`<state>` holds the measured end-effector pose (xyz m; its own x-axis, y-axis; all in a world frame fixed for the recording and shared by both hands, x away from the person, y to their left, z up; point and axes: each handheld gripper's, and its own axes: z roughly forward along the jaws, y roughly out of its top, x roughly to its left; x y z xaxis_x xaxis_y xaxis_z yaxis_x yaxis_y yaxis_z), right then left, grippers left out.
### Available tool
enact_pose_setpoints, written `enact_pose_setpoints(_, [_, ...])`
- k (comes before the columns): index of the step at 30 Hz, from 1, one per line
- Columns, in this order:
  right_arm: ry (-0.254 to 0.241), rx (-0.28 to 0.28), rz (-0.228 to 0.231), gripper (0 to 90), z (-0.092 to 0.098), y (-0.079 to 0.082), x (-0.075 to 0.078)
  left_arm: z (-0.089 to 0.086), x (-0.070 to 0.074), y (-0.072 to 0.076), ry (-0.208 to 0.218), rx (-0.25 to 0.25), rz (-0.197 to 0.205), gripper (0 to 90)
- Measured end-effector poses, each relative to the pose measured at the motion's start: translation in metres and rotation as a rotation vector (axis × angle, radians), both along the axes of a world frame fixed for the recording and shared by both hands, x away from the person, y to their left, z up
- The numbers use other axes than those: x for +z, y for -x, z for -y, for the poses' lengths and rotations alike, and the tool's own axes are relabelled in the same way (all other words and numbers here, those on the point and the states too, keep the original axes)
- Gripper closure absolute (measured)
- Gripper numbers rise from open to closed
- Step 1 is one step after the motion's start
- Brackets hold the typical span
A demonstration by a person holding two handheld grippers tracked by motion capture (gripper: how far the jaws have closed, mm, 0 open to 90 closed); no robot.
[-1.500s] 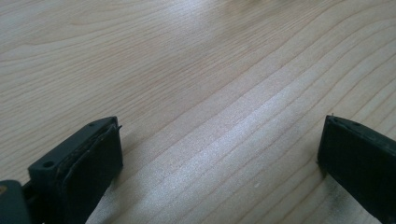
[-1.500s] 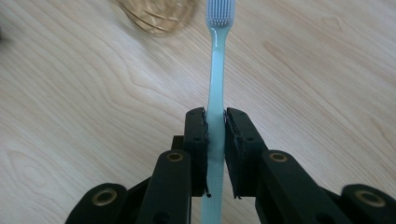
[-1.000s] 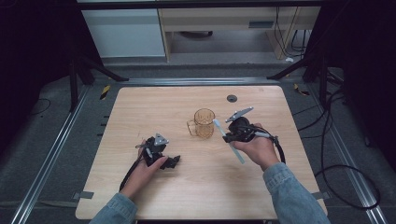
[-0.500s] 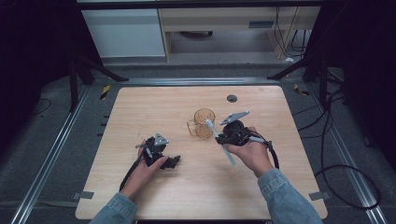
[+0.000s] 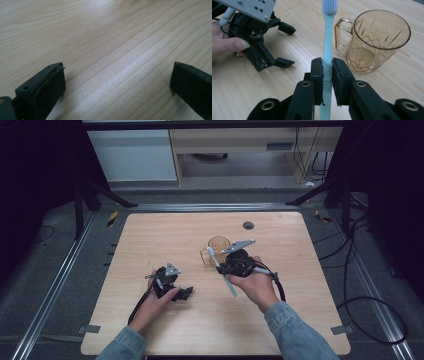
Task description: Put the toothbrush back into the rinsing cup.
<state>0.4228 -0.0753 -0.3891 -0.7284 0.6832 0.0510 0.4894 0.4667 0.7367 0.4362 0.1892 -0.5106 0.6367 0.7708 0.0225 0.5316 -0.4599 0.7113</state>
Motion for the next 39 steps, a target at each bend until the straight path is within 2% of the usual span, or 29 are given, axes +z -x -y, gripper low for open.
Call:
enact_pose_setpoints(9, [-0.014, -0.015, 0.022, 79.3, -0.012, -0.006, 0.003, 0.000, 0.000, 0.000, 0.000, 0.000, 0.000, 0.0])
enact_pose_setpoints(17, [-0.054, -0.044, 0.040, 79.3, -0.017, -0.013, 0.005, 0.000, 0.000, 0.000, 0.000, 0.000, 0.000, 0.0])
enact_pose_setpoints(20, [-0.086, -0.061, 0.049, 79.4, -0.018, -0.016, 0.007, 0.000, 0.000, 0.000, 0.003, 0.002, 0.001, 0.0])
enact_pose_setpoints(26, [-0.132, -0.087, 0.081, 79.4, -0.026, -0.021, 0.009, 0.001, 0.000, 0.000, 0.004, 0.000, 0.000, 0.0])
enact_pose_setpoints(33, [-0.128, -0.104, 0.154, 79.4, -0.036, -0.026, 0.005, 0.001, 0.000, 0.000, 0.004, 0.000, 0.000, 0.0])
enact_pose_setpoints(39, [-0.175, -0.113, 0.184, 79.4, -0.040, -0.031, 0.005, 0.001, 0.000, 0.000, 0.004, 0.000, 0.000, 0.0])
